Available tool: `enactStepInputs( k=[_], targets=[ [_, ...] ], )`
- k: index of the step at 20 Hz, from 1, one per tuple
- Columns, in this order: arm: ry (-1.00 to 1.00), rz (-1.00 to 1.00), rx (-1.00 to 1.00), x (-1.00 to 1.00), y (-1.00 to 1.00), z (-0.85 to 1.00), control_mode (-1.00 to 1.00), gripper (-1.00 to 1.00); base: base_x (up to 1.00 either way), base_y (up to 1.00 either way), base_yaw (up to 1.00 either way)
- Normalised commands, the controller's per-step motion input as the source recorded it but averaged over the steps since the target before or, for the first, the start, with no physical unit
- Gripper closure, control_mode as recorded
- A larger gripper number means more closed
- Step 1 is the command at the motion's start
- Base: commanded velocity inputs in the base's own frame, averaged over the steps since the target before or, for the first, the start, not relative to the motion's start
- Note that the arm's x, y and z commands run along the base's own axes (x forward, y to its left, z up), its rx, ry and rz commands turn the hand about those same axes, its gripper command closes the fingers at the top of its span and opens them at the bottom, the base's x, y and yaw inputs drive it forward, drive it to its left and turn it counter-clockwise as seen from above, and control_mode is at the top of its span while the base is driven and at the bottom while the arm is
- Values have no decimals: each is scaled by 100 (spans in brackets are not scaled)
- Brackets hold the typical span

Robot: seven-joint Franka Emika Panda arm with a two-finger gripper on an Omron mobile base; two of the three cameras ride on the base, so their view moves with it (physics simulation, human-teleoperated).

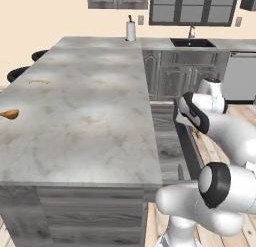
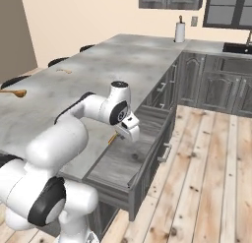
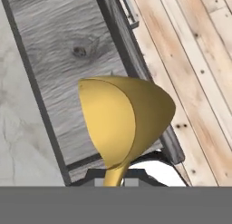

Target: Pick up the metallic utensils from the counter and place them in the open drawer. Make sure not to pick up any wooden utensils.

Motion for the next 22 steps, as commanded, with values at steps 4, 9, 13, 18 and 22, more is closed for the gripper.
enactStepInputs(
  k=[4, 9, 13, 18, 22],
  targets=[
    [1, 13, 0, 64, -30, -54, -100, 100, 0, 0, 0],
    [-5, 10, 0, 33, -39, -42, -100, 100, 0, 0, 0],
    [-4, 5, 0, 40, -6, -49, -100, 100, 0, 0, 0],
    [-9, 0, 0, 41, 0, -37, -100, 100, 0, 0, 0],
    [-2, 0, 0, 40, -9, -26, -100, 100, 0, 0, 0]
  ],
)
